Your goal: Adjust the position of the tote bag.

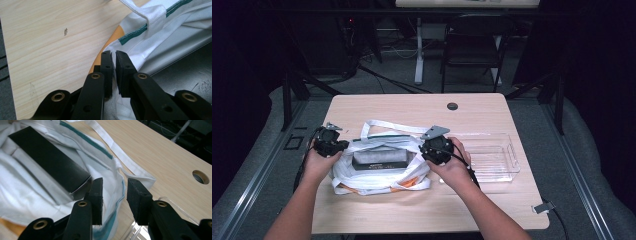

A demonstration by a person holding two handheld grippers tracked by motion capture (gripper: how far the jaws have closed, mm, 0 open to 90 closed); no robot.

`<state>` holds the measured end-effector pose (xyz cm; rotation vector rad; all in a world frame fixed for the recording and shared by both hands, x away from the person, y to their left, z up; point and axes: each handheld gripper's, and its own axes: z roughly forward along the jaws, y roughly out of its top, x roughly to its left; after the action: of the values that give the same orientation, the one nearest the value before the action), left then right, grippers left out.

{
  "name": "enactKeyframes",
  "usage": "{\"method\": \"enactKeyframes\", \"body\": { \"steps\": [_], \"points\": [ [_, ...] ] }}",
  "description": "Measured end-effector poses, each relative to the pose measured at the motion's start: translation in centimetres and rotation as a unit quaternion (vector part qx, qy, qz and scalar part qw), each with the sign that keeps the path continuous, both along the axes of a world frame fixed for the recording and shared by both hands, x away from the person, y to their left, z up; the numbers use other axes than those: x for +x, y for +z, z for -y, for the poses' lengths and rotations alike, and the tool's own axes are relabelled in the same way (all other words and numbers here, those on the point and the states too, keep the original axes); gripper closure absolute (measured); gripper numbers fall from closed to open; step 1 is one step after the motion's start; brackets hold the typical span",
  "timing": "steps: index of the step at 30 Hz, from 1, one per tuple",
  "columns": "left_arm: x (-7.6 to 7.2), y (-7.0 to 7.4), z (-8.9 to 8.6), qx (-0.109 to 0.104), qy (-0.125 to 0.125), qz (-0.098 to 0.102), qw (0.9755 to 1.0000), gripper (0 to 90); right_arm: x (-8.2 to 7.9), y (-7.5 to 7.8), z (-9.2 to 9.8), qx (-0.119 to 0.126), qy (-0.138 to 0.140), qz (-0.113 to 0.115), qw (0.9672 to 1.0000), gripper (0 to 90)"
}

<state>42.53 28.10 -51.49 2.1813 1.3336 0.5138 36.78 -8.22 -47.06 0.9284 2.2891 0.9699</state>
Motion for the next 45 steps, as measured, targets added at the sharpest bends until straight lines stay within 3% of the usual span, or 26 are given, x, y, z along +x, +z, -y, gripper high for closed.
{"method": "enactKeyframes", "body": {
  "steps": [3,8,10,16,23,32,38,45],
  "points": [
    [0.0,0.0,0.1,0.001,0.002,0.000,1.0000,84.6,-0.8,0.2,0.5,-0.001,0.002,0.004,1.0000,65.2],
    [0.0,-0.2,0.2,0.012,0.004,-0.002,0.9999,84.1,-2.4,0.6,2.6,0.037,0.001,-0.016,0.9992,63.4],
    [0.0,-0.3,0.1,0.005,0.006,-0.002,1.0000,84.0,-2.9,0.6,3.1,0.040,0.000,-0.014,0.9991,62.7],
    [-0.1,-0.2,0.0,0.010,0.006,0.000,0.9999,82.5,-4.0,0.1,4.5,0.042,0.000,-0.014,0.9990,60.8],
    [-0.1,-0.2,0.0,0.013,0.006,-0.002,0.9999,81.6,-4.4,-0.8,5.6,0.038,-0.008,-0.015,0.9991,60.5],
    [-0.4,0.0,-0.1,0.018,0.004,-0.007,0.9998,76.2,-4.8,-1.9,7.4,0.060,-0.017,-0.018,0.9979,58.8],
    [-0.6,0.4,-0.1,0.014,-0.003,0.000,0.9999,69.3,-5.1,-2.0,7.5,0.058,-0.022,-0.001,0.9981,58.8],
    [-1.4,2.0,-0.1,0.015,-0.015,0.021,0.9996,64.7,-5.2,-2.1,7.4,0.060,-0.017,-0.002,0.9980,60.1]
  ]
}}
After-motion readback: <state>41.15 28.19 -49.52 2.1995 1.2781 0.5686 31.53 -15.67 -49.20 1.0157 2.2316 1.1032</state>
